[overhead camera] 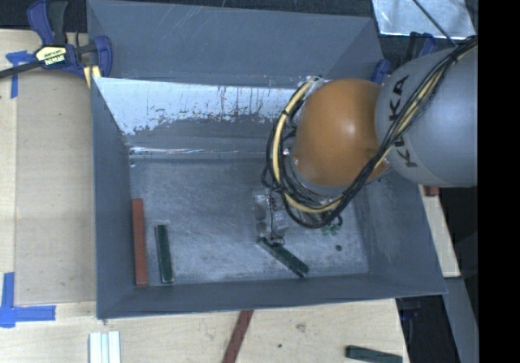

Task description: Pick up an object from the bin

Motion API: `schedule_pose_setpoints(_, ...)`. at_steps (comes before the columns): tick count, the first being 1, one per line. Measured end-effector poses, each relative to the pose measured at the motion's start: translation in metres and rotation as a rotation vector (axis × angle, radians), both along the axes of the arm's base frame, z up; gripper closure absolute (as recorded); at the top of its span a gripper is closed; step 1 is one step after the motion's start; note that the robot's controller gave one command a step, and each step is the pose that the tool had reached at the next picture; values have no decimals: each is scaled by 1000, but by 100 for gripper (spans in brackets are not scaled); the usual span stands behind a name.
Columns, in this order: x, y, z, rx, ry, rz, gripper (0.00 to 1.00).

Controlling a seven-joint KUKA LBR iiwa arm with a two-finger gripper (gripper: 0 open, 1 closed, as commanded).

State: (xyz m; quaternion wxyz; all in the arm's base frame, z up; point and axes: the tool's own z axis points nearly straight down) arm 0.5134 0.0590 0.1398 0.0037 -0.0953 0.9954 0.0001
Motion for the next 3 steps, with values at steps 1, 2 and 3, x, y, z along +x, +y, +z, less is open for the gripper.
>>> schedule_pose_setpoints(1,-17,0,-1,0,6,-4,0)
schedule_pose_setpoints(2,-17,0,-1,0,6,-4,0)
schedule_pose_setpoints(3,-30,-44,-69,0,1,16,100)
